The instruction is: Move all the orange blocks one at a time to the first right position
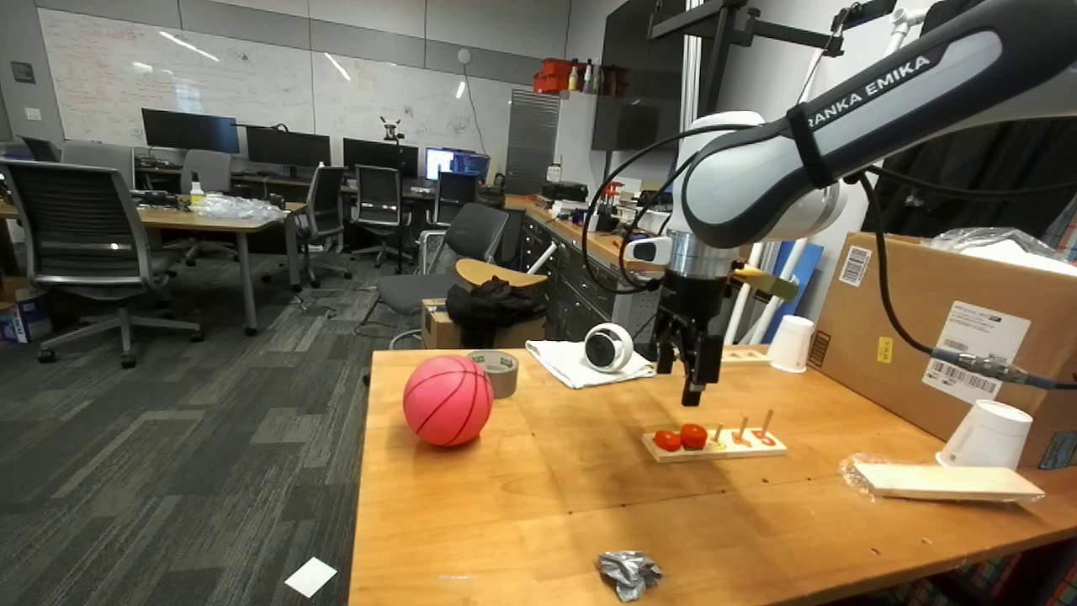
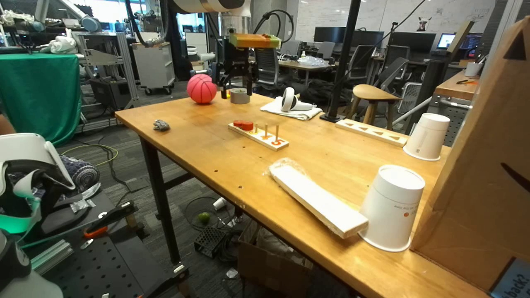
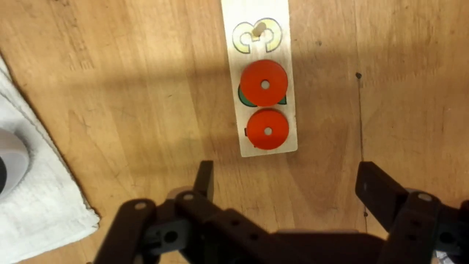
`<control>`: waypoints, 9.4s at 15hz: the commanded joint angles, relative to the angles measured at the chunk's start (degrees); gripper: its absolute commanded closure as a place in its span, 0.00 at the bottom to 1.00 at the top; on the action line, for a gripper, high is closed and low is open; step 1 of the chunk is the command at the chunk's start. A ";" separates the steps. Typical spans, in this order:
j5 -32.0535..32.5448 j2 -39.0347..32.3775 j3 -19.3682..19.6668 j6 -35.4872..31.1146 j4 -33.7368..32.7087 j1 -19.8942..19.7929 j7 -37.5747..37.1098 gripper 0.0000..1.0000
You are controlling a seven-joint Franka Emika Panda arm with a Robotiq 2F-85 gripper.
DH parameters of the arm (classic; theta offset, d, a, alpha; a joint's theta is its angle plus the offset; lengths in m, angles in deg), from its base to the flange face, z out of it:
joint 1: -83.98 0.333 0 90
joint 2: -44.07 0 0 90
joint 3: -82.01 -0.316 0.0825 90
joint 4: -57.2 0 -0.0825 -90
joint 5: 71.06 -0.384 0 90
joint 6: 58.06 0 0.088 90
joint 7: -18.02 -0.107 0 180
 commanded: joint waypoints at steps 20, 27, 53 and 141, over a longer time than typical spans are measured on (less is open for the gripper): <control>0.81 -5.28 1.62 -5.23 0.56 -3.19 9.42 0.00; 1.52 -5.80 1.78 -5.57 0.93 -3.16 9.03 0.00; 3.75 -5.68 2.16 -5.97 1.74 -2.68 7.95 0.77; -0.55 -6.78 0.56 -9.32 1.54 -5.01 8.56 0.00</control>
